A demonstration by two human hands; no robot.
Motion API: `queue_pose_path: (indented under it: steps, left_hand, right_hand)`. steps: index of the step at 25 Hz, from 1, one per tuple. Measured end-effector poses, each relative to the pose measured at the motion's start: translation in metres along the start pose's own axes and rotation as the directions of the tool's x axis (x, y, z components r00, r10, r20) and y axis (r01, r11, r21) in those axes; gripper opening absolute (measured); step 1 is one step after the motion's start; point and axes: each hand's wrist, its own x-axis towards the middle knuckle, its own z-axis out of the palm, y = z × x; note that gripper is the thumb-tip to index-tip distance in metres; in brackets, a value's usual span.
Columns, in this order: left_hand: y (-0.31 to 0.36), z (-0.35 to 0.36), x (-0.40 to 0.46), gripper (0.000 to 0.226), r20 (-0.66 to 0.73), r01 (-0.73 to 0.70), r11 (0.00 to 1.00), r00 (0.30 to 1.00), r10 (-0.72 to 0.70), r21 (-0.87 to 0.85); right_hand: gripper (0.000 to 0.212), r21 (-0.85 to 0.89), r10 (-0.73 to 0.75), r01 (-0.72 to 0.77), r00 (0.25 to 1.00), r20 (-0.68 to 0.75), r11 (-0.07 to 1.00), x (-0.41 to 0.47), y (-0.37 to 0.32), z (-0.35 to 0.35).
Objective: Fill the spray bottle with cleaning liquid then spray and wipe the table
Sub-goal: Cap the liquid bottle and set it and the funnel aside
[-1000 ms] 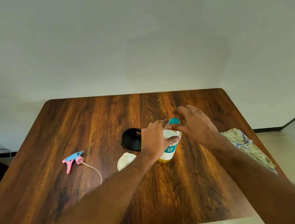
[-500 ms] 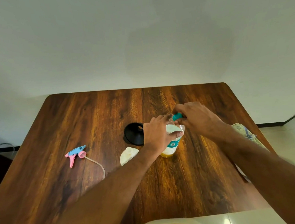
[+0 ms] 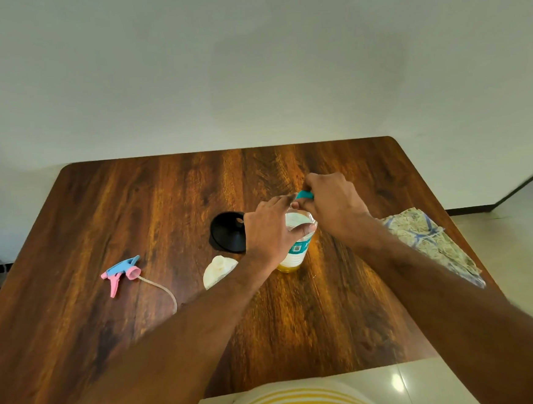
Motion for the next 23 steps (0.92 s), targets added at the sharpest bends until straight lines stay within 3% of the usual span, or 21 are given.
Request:
queue_pose_path:
  steps: [5,10,14,18,23]
  left_hand:
    - [0.000,0.000,-0.002,0.072,0.013,0.005,0.999,1.000,-0.004,-0.036]
    - [-0.003,-0.004,-0.006,0.084,0.080,0.032,0.975,0.997,-0.014,-0.221]
    - [-0.010,-0.013,-0.015,0.090,0.075,0.123,0.947,0.992,-0.105,-0.296]
    - [-0.014,-0.013,-0.025,0.086,0.083,0.171,0.935,0.985,-0.152,-0.310]
    - [-0.010,-0.008,-0.033,0.077,0.091,0.177,0.917,0.984,-0.155,-0.358]
  right_hand:
    - [0.031,0.001,-0.011,0.011,1.000,0.013,1.000,-0.003,-0.002,-0.003]
    - [0.034,0.021,-0.051,0.051,0.999,0.000,0.998,-0.003,0.001,-0.003]
    - [0.041,0.025,-0.052,0.052,0.999,0.010,0.998,0.001,0.007,0.004]
    - [0.042,0.049,-0.064,0.065,0.998,-0.017,0.997,0.006,0.014,0.012]
    - [0.038,0.198,-0.084,0.095,0.994,-0.065,0.975,0.014,0.027,0.000]
